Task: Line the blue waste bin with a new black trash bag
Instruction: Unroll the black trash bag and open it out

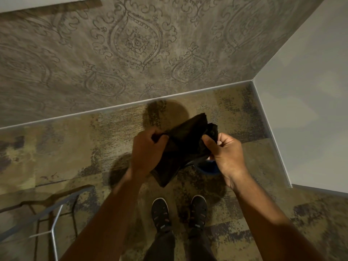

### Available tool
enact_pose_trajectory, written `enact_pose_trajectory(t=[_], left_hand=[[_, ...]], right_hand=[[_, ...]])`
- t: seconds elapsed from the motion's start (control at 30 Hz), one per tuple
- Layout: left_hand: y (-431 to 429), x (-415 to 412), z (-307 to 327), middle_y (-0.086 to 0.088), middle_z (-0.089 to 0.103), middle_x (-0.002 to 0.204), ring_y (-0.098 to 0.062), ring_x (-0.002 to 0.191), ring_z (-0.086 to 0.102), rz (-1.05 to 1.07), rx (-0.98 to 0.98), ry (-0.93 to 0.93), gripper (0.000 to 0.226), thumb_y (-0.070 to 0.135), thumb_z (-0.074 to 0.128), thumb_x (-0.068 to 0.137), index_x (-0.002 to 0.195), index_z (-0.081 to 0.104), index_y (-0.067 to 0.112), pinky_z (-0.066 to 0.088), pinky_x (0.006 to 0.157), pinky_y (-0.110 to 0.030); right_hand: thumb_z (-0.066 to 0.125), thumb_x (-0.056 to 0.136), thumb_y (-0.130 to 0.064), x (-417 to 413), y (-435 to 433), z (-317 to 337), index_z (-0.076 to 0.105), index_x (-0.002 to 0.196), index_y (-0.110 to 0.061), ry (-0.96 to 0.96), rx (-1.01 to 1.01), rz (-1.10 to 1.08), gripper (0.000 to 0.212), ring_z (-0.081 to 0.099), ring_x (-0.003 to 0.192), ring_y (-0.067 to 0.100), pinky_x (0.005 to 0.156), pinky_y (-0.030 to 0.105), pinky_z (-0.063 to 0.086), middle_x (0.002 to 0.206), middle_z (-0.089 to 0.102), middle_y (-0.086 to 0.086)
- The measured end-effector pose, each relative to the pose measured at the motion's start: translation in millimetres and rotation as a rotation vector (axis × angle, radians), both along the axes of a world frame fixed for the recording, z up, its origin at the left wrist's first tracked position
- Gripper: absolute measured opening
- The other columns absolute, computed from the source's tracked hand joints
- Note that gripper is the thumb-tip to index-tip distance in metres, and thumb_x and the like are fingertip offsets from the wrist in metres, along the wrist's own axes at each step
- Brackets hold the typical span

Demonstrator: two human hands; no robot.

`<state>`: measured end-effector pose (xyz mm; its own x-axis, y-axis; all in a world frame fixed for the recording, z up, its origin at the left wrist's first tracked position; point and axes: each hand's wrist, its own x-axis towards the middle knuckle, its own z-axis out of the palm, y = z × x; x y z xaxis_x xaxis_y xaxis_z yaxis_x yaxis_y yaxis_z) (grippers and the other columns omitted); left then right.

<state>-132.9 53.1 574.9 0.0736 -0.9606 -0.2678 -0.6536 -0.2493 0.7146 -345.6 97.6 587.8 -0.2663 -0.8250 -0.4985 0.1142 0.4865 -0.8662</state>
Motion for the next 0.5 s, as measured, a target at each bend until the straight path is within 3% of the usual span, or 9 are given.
enact_pose_trajectory(t=[0.07, 0.2, 0.3, 0.37, 0.5], left_hand=[[-2, 9, -7, 0.005, 0.065, 0.073, -0.012, 0.066, 0.062, 0.110, 0.040, 0.019, 0.014, 0.025, 0.069, 0.095, 0.082, 0.069, 0.021, 0.043, 0.060, -0.027], [1, 24, -8, -0.004, 0.065, 0.073, -0.020, 0.065, 0.061, 0.238, 0.055, 0.031, 0.017, 0.022, 0.065, 0.097, 0.081, 0.067, 0.015, 0.044, 0.056, -0.029], [3, 30, -3, 0.000, 0.058, 0.071, -0.018, 0.063, 0.054, 0.287, -0.007, -0.046, 0.013, 0.015, 0.063, 0.097, 0.085, 0.065, 0.011, 0.041, 0.053, -0.028], [2, 31, -1, 0.001, 0.055, 0.068, -0.017, 0.061, 0.051, 0.327, -0.024, -0.030, 0.017, 0.011, 0.063, 0.096, 0.079, 0.061, 0.013, 0.040, 0.053, -0.029], [-1, 29, -1, 0.001, 0.051, 0.066, -0.012, 0.057, 0.043, 0.561, 0.040, 0.212, 0.027, 0.007, 0.061, 0.098, 0.075, 0.055, 0.018, 0.036, 0.051, -0.027]], right_hand=[[0.081, 0.089, -0.032, -2, 1, 0, 0.057, 0.088, 0.014, -0.008, -0.001, -0.018, 0.052, 0.061, 0.074, 0.035, 0.069, 0.047, 0.049, 0.085, 0.063, 0.043], [0.079, 0.092, -0.020, -7, 1, -2, 0.057, 0.092, 0.018, 0.010, 0.003, -0.047, 0.044, 0.055, 0.074, 0.028, 0.059, 0.035, 0.047, 0.081, 0.063, 0.020], [0.080, 0.091, -0.017, -11, 0, -3, 0.069, 0.083, -0.006, 0.093, 0.044, -0.031, 0.018, 0.063, 0.072, 0.025, 0.060, 0.034, 0.054, 0.076, 0.069, 0.009], [0.082, 0.090, -0.017, -14, 0, -3, 0.071, 0.081, -0.018, 0.162, 0.062, -0.031, 0.014, 0.070, 0.072, 0.021, 0.065, 0.039, 0.060, 0.072, 0.074, -0.001], [0.083, 0.090, -0.020, -18, 1, -5, 0.070, 0.082, -0.019, 0.300, 0.060, -0.083, 0.015, 0.071, 0.068, 0.016, 0.064, 0.045, 0.064, 0.072, 0.074, -0.004]])
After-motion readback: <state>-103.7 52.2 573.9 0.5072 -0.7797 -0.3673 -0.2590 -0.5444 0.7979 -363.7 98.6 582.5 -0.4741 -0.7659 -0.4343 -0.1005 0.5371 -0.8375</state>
